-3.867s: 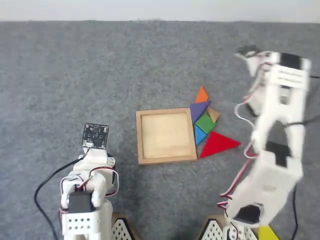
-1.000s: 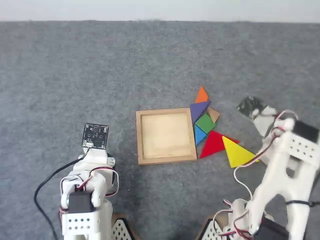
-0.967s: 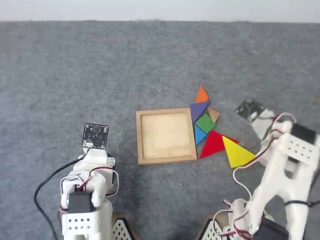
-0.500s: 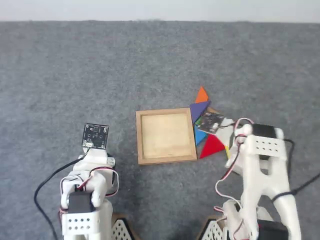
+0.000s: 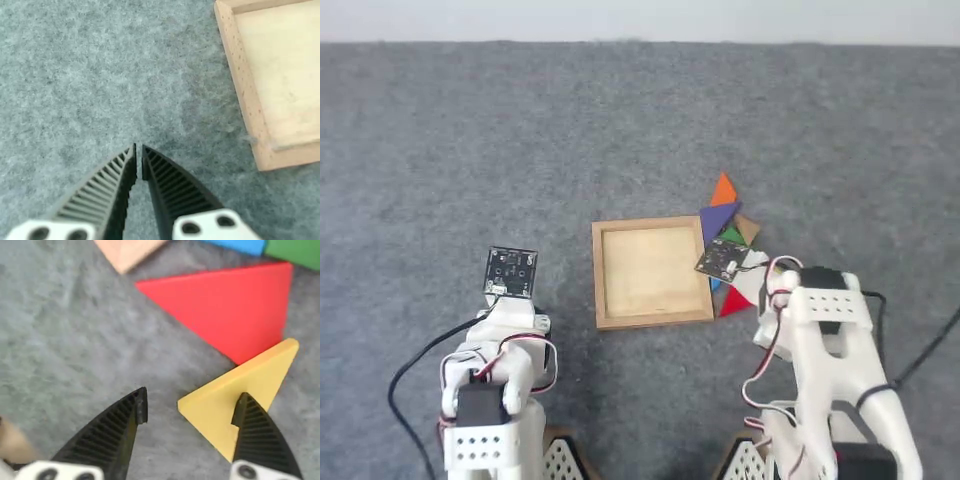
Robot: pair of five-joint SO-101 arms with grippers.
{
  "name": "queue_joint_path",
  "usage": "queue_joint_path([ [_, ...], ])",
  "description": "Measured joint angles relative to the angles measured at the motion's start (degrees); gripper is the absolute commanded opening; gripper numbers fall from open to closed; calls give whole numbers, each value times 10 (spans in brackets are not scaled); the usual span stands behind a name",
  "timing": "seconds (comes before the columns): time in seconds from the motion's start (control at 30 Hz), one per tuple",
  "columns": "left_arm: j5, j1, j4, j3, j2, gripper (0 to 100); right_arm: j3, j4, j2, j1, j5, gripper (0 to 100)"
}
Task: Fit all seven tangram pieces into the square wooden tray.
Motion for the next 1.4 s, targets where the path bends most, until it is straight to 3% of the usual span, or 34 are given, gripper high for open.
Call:
queue_joint_path([
  [0.43,0,0,0,0,0,21,30,-69,-10,92,33,278],
  [0.7,0,0,0,0,0,21,-127,79,-9,115,-64,278],
  [0.9,0,0,0,0,0,21,-180,75,74,114,-140,281],
  [1.03,0,0,0,0,0,21,-198,69,129,104,-154,281],
  [1.2,0,0,0,0,0,21,-298,198,138,113,-191,278],
  [1.4,0,0,0,0,0,21,-343,224,139,138,-193,281],
])
